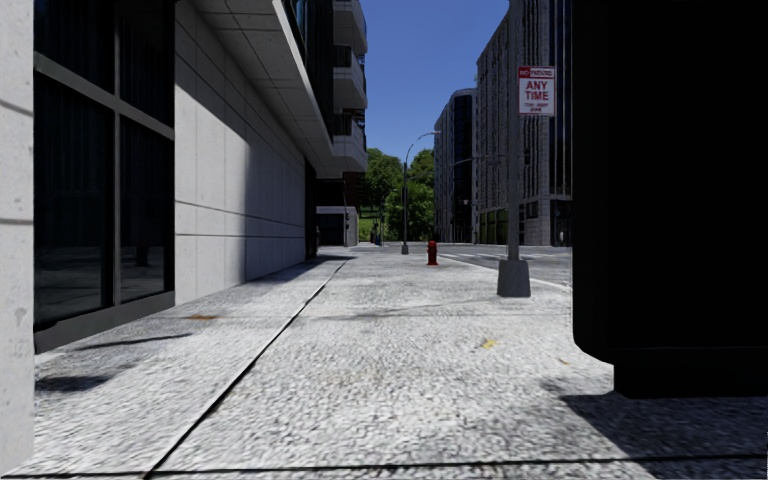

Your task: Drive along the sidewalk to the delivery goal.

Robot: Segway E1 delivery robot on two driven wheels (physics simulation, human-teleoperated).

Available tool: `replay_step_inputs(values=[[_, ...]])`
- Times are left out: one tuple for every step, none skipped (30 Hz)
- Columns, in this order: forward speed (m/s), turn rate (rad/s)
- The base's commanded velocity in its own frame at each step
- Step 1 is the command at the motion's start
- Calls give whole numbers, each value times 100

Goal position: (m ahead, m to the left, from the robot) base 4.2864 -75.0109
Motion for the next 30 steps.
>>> replay_step_inputs(values=[[200,0],[200,0],[200,0],[200,0],[200,0],[200,0],[200,0],[200,0],[200,0],[200,0],[200,0],[200,0],[200,0],[200,0],[200,0],[200,0],[200,0],[200,0],[200,0],[200,0],[200,0],[200,0],[200,0],[200,0],[200,0],[200,0],[200,11],[200,44],[200,58],[200,61]])
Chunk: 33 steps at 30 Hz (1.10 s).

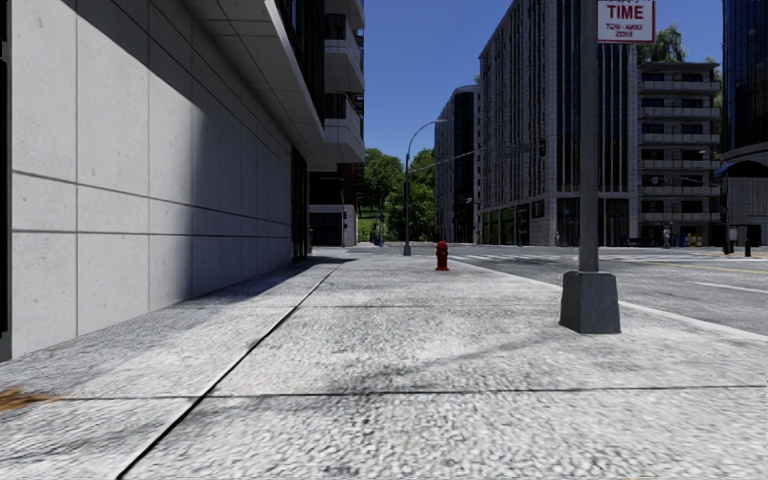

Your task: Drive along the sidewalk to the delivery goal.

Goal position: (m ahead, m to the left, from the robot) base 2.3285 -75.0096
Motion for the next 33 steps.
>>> replay_step_inputs(values=[[200,21],[200,21],[200,3],[200,0],[200,0],[200,0],[200,0],[200,0],[200,0],[200,0],[200,0],[200,0],[200,0],[200,0],[200,0],[200,0],[200,0],[200,0],[200,0],[200,0],[200,0],[200,0],[200,0],[200,0],[200,0],[200,0],[200,0],[200,0],[200,0],[200,0],[200,0],[200,0],[200,0]])
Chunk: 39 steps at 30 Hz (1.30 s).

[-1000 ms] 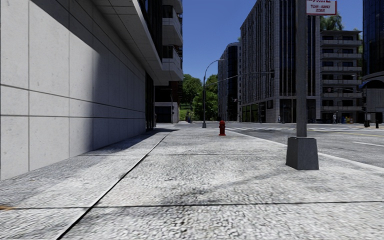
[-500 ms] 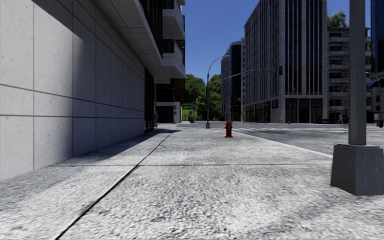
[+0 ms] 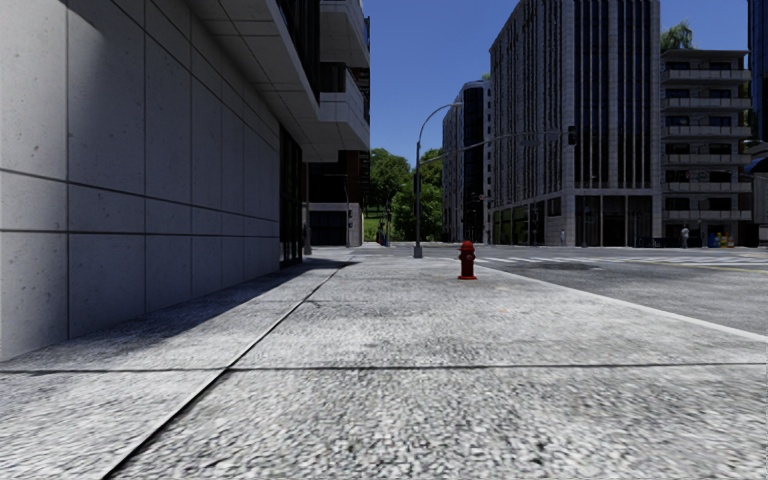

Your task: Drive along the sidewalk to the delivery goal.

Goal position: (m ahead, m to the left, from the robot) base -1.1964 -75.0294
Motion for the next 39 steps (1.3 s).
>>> replay_step_inputs(values=[[200,0],[200,0],[200,0],[200,0],[200,0],[200,0],[200,0],[200,0],[200,0],[200,0],[200,0],[200,0],[200,0],[200,0],[200,0],[200,0],[200,0],[200,0],[200,0],[200,0],[200,0],[200,0],[200,0],[200,0],[200,0],[200,0],[200,0],[200,0],[200,0],[200,0],[200,0],[200,0],[200,0],[200,0],[200,0],[200,0],[200,0],[200,0],[200,0]])
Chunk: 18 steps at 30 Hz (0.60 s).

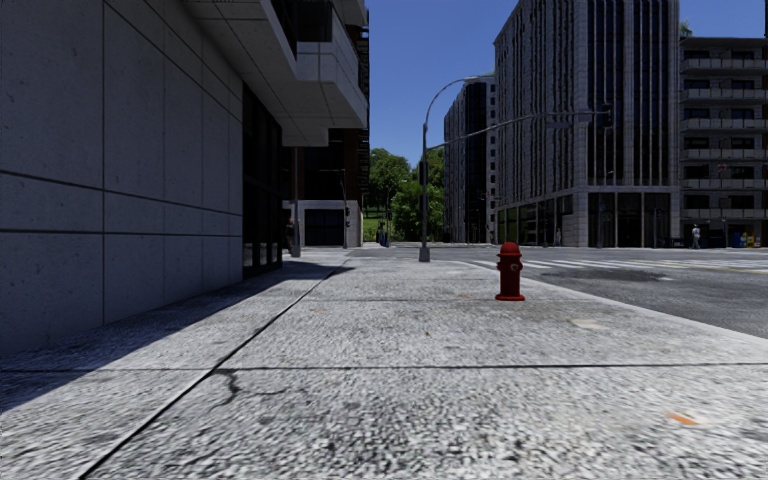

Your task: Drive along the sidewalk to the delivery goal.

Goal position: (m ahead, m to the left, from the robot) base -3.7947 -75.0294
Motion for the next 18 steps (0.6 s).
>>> replay_step_inputs(values=[[200,0],[200,0],[200,-13],[200,-25],[200,-28],[200,-12],[200,0],[200,0],[200,0],[200,0],[200,0],[200,0],[200,0],[200,0],[200,0],[200,0],[200,0],[200,0]])
